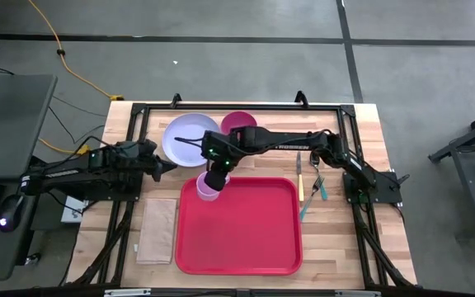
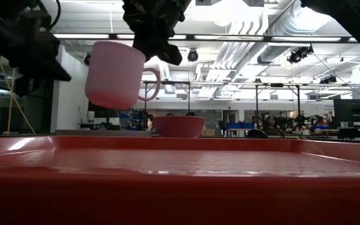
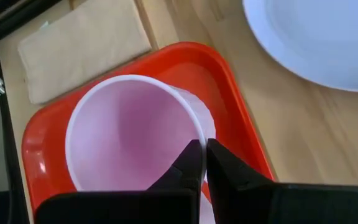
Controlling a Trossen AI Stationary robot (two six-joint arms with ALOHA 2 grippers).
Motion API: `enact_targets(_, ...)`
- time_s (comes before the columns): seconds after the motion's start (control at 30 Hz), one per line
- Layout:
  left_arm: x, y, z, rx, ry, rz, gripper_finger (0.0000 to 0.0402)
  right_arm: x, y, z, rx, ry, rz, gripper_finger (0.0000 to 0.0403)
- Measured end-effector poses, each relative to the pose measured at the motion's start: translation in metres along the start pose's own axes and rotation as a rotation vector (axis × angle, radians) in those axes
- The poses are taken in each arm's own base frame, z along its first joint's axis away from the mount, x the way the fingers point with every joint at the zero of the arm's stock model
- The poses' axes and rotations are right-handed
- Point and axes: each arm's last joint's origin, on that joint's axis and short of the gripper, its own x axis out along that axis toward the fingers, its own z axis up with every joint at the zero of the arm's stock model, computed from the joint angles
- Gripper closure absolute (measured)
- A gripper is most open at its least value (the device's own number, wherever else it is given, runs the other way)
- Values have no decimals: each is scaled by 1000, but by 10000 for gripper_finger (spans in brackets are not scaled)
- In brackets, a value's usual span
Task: Set up tray
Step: Put the pink mug on the red serving tray
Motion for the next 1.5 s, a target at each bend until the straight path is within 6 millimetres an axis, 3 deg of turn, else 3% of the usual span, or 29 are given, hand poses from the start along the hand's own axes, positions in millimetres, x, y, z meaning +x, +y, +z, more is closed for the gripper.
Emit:
enact_targets(0.27, -1, -12, 8, 3, -55, -152, 357, 3, -2, 2, -17, -19, -31, 403)
enact_targets(0.5, -2, -17, 9, -2, 7, -265, 357, 32, -7, -4, -13, 41, -41, 403)
enact_targets(0.87, -3, -18, 7, -124, 94, -316, 357, 35, 1, -2, -35, -19, -41, 403)
enact_targets(1.2, -3, -19, 6, -141, 110, -323, 357, 64, -3, -20, -12, 43, 6, 403)
enact_targets(1.5, -3, -19, 6, -141, 110, -322, 357, 64, -1, -17, -24, 16, 21, 403)
